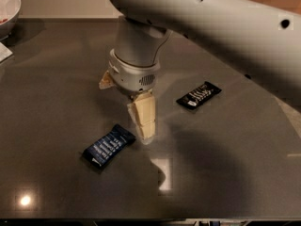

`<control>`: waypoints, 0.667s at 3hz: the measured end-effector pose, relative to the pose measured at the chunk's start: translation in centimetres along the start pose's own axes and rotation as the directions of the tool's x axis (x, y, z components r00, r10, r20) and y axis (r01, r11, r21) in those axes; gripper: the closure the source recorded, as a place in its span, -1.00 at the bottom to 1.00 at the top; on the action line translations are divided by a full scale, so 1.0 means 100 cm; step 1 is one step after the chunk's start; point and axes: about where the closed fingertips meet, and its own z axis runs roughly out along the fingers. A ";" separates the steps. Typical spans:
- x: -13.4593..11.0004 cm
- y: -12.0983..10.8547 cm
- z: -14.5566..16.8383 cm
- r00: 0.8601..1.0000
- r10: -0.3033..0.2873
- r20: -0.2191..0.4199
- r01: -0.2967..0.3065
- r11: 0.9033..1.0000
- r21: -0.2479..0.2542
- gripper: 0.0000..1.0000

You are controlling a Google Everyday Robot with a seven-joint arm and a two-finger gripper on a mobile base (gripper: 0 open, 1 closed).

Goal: Pick rxbar blueberry

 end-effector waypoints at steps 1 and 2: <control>-0.010 -0.003 0.016 0.999 -0.045 -0.010 0.045 0.998 -0.037 -1.00; -0.020 0.003 0.031 0.997 -0.073 -0.014 0.072 0.996 -0.060 -1.00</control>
Offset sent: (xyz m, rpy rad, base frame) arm -0.0304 0.0282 -0.0428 -0.0745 0.0379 0.1187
